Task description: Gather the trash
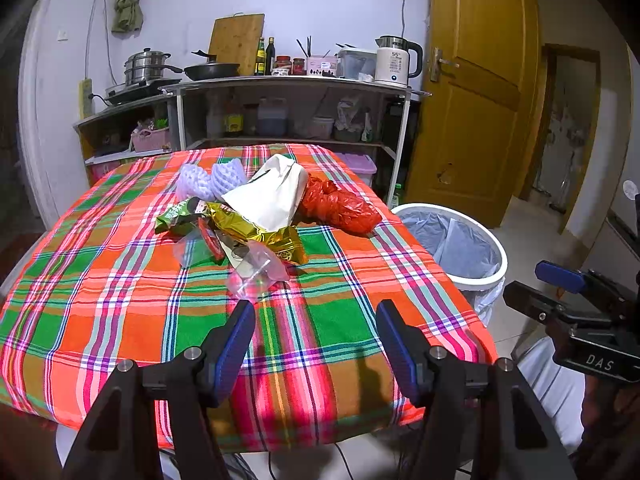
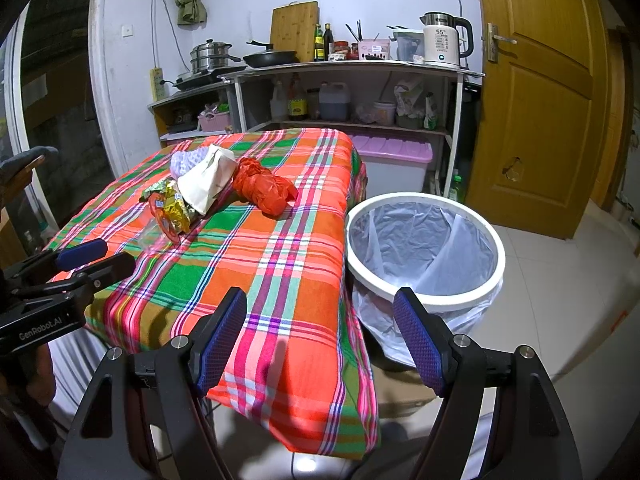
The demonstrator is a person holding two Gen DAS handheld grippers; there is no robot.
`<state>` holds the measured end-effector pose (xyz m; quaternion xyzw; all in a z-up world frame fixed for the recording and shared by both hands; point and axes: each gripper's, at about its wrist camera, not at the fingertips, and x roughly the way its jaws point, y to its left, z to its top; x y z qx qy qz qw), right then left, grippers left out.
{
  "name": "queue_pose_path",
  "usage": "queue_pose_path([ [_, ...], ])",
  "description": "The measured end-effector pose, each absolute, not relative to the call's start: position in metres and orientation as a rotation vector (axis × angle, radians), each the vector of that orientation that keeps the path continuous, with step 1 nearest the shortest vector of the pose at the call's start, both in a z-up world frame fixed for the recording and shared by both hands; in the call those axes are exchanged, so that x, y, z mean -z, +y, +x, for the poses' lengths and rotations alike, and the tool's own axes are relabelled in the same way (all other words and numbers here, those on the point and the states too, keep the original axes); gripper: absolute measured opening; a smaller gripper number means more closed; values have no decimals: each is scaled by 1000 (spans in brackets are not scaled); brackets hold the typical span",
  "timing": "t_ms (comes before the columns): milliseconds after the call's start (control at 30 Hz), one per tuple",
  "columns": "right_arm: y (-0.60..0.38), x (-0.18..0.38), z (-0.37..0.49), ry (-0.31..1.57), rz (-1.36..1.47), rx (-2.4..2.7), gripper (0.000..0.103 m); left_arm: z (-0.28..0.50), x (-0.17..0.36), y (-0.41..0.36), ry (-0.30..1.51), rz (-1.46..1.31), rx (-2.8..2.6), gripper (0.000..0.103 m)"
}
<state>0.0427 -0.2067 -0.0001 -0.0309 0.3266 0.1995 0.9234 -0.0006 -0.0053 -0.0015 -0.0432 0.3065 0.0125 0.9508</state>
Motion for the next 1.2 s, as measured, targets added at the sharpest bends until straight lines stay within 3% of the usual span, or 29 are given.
queue_pose_path([
  [1200,-206,3,44,677,-66,-409,76,-1,2,-6,625,-87,-27,62],
])
